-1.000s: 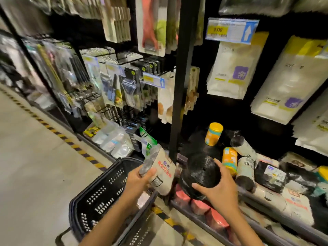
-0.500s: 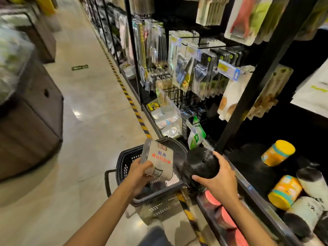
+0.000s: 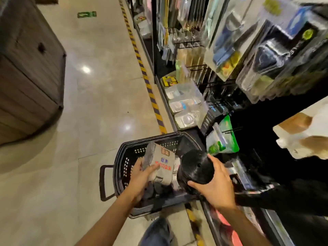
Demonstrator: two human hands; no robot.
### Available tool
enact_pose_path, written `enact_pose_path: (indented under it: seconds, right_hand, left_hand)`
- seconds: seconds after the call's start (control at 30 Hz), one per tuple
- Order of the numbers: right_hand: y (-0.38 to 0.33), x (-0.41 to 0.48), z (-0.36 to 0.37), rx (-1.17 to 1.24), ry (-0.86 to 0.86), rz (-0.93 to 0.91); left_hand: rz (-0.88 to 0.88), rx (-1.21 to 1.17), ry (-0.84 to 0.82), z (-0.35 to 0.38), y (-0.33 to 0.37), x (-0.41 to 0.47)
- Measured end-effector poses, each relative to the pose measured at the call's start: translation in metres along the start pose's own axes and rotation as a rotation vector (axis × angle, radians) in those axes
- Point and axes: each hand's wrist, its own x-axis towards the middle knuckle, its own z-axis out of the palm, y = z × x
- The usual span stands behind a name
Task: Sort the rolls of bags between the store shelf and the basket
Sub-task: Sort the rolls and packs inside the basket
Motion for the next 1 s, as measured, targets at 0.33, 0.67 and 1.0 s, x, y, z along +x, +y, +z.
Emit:
enact_pose_path:
  seconds: [0.33,0.67,1.0]
  right_hand:
    - [0.095,0.109,0.125,-0.045,-0.236,0.056]
    - [0.218,0.146,0.245,-0.15,-0.385,0.114]
    - [0.268,0.163,0.282,-0.058,-0.409,0.204]
  left_hand:
    - [-0.086,0.215,0.046,-0.001,-0.062,0.184]
    - [-0.282,0.163,0.103,0.015,-0.227,0.342]
    - [-0.372,0.264,0.151,0.05,-0.333,0.415]
